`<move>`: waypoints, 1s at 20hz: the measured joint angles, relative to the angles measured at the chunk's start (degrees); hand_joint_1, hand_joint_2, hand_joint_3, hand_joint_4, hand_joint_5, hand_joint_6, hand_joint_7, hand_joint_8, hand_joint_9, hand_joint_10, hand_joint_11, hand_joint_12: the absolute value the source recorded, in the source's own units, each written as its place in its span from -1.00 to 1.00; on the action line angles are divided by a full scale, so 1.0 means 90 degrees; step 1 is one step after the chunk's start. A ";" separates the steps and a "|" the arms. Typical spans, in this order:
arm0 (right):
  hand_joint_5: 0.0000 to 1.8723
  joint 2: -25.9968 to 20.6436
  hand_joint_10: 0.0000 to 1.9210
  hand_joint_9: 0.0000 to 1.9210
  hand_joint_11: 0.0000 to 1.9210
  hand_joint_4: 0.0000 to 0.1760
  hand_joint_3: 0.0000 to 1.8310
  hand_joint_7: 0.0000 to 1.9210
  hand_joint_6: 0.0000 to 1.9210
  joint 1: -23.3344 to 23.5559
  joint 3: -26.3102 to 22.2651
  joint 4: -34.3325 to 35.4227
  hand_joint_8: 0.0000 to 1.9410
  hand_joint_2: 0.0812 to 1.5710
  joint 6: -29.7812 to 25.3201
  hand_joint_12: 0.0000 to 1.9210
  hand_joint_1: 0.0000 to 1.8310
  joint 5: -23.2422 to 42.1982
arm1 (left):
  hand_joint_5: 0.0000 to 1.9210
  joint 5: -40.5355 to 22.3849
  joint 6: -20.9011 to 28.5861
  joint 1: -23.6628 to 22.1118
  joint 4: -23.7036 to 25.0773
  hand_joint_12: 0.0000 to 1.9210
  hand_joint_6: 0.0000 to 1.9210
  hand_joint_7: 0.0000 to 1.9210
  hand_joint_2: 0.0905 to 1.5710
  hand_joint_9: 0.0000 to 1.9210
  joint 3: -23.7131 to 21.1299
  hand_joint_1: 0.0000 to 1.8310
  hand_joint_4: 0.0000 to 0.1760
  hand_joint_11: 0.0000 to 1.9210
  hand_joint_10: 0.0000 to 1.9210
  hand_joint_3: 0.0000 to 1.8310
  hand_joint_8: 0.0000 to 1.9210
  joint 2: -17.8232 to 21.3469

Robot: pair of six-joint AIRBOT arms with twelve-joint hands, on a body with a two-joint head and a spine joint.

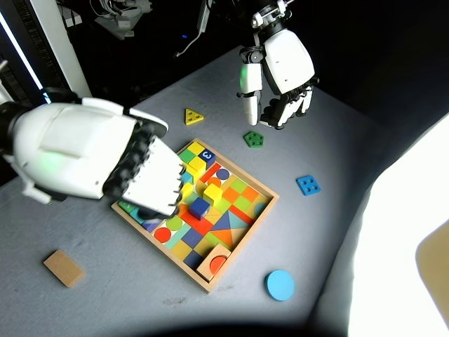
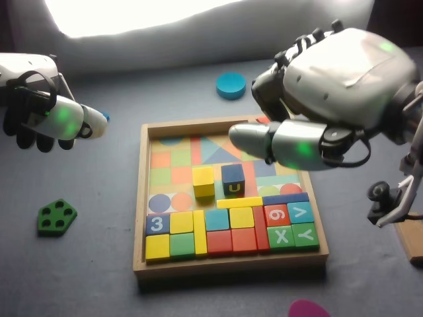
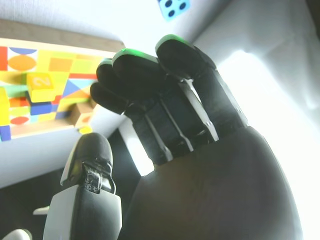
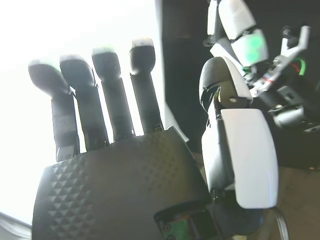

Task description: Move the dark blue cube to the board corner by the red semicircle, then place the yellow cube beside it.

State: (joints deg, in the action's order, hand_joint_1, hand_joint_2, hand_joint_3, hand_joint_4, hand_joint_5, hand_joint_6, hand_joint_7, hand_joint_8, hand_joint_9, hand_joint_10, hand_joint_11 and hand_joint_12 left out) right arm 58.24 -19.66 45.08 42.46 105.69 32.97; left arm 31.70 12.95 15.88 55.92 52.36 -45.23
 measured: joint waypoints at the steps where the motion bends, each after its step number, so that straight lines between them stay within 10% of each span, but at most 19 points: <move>1: -0.89 0.0010 -0.79 -0.96 -1.00 -1.00 -0.70 -0.85 -0.80 -0.0090 0.0083 0.0041 -0.91 0.24 0.0015 -0.54 -1.00 -0.0039 | -0.92 0.0022 0.0002 0.0000 0.0000 -0.36 -0.93 -0.87 0.37 -0.89 0.0000 -0.99 -1.00 -1.00 -0.91 -0.85 -0.94 0.0000; 4: -0.77 -0.0007 -0.97 -0.86 -1.00 -1.00 -0.99 -0.79 -0.97 -0.0114 0.0102 0.0044 -0.99 0.38 0.0024 -0.60 -1.00 0.0039 | -0.89 0.0041 0.0022 0.0000 -0.0049 -0.36 -1.00 -0.85 0.43 -0.85 -0.0005 -1.00 -1.00 -1.00 -0.99 -0.99 -1.00 -0.0002; 14: -0.76 0.0474 -0.99 -0.92 -1.00 -0.99 -1.00 -0.82 -0.99 -0.0061 0.0668 -0.0338 -1.00 0.43 -0.0510 -0.84 -1.00 -0.0078 | -0.88 0.0007 0.0046 -0.0012 0.0002 -0.50 -1.00 -0.85 0.45 -0.87 -0.0005 -1.00 -1.00 -1.00 -1.00 -1.00 -1.00 -0.0015; 20: -0.33 0.0814 -1.00 -1.00 -1.00 -1.00 -1.00 -0.81 -0.94 -0.0114 0.0916 0.0153 -1.00 0.40 -0.0520 -1.00 -1.00 -0.0345 | -0.89 0.0022 0.0051 0.0002 -0.0039 -0.53 -1.00 -0.86 0.46 -0.89 -0.0005 -1.00 -1.00 -1.00 -1.00 -1.00 -1.00 -0.0015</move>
State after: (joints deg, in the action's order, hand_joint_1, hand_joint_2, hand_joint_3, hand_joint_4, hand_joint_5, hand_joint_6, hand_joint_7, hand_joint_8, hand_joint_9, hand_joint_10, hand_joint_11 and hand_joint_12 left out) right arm 65.56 -20.69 53.32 43.83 101.01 29.87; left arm 31.90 13.41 15.90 55.57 52.31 -45.36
